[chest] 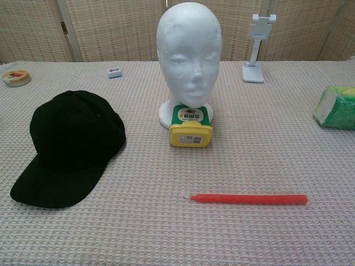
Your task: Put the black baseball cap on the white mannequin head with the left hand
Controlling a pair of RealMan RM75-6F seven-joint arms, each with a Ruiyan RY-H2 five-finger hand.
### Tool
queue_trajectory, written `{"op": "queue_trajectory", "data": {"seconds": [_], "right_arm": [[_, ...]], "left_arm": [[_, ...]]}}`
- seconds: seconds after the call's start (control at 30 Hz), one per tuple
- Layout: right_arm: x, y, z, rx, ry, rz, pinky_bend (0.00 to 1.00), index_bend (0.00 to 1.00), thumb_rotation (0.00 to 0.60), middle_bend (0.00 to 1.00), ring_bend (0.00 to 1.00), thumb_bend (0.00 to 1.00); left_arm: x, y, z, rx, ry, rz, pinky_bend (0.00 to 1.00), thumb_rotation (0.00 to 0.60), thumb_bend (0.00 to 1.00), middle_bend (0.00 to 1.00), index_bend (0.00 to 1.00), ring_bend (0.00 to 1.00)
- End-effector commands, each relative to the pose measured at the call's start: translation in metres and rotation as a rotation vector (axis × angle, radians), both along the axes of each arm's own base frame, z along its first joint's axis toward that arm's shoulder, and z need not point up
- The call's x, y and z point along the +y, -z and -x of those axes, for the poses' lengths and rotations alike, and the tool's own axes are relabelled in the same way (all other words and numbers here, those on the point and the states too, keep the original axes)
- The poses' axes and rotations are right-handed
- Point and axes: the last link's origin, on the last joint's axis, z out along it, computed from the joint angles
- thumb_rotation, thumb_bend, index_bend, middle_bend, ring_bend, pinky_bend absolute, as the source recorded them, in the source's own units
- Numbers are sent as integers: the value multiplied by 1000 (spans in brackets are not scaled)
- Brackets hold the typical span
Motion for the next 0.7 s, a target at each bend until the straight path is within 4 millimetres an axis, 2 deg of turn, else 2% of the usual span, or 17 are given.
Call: {"op": "queue_trajectory", "data": {"seconds": [0.03,0.17,0.33,0.7], "right_arm": [[0,-3,0,-7,-1,6,0,0,600,0,0,251],[1,-4,1,-8,-3,6,0,0,600,0,0,251],[2,-3,0,-6,-7,1,0,0,600,0,0,251],[1,1,1,6,0,-6,0,0,600,0,0,251]], "left_arm": [[-1,11,-5,10,32,29,263,600,260,0,97,2],[-2,20,-7,9,87,43,354,600,260,62,141,77],[-3,31,-5,-1,128,59,374,600,260,116,189,115],[29,55,5,-29,133,105,435,600,260,166,241,166]]}}
